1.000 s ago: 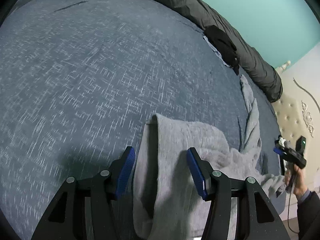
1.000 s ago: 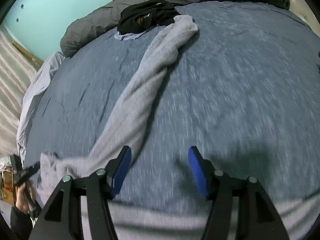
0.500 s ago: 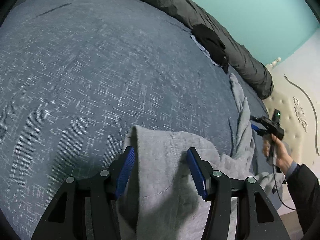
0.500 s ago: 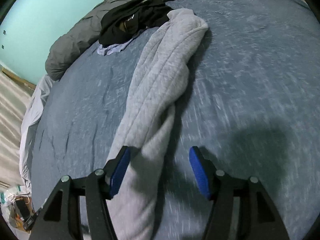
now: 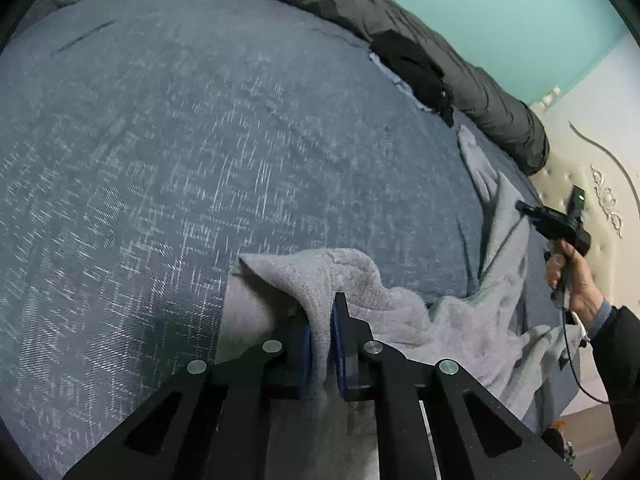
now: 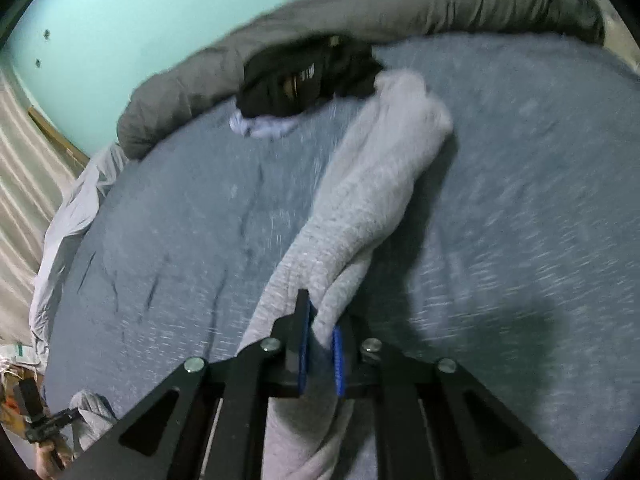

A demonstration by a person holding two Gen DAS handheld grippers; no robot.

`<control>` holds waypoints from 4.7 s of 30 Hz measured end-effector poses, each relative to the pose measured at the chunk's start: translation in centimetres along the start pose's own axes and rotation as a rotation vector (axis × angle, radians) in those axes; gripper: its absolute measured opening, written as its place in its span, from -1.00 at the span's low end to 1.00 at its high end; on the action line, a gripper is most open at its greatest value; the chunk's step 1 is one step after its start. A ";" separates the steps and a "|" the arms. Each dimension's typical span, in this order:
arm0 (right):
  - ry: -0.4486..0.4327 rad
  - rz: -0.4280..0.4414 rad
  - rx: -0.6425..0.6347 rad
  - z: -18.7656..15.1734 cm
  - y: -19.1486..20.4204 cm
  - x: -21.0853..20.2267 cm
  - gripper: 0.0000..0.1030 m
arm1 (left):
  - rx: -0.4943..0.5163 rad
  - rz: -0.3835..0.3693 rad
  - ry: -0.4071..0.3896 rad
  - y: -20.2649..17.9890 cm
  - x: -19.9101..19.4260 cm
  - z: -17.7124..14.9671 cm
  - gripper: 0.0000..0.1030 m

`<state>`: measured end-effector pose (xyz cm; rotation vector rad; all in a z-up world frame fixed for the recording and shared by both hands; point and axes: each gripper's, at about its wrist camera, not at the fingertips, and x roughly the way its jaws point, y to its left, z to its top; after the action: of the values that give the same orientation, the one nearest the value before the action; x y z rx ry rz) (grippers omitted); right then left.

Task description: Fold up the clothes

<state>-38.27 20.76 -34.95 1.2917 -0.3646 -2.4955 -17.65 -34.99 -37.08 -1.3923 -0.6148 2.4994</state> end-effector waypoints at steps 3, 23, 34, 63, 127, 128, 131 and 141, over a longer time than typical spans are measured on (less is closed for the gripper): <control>-0.066 -0.007 -0.018 0.9 0.1 -5.3 -0.83 | 0.009 0.006 -0.048 -1.0 -2.4 0.7 -0.84; -0.020 -0.110 -0.068 1.2 -0.8 -20.2 -0.83 | 0.013 0.035 -0.138 -4.1 -8.9 4.4 -0.86; 0.315 -0.022 0.049 -9.7 -4.3 -7.3 -0.64 | -0.079 0.127 -0.049 1.5 -5.1 2.6 -0.86; 0.335 -0.239 0.046 0.7 -17.0 0.6 -0.05 | -0.031 0.192 -0.030 1.9 -0.9 2.2 -0.86; 0.219 -0.137 -0.148 -2.5 -7.3 -6.2 -0.06 | -0.075 0.194 -0.049 0.1 1.5 6.5 0.30; 0.226 -0.124 -0.171 -2.7 -6.5 -5.4 -0.06 | -0.069 0.193 -0.048 0.1 2.3 7.0 0.30; 0.251 -0.092 -0.239 -3.3 -4.4 -3.2 -0.05 | -0.070 0.217 -0.040 0.6 4.4 8.3 0.31; 0.331 -0.036 -0.431 -6.0 0.7 3.2 0.01 | -0.071 0.160 -0.024 1.7 8.0 9.2 0.09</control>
<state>-35.02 18.38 -40.44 1.4863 0.2617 -2.1640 -29.65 -35.85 -39.62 -1.4938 -0.6253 2.6448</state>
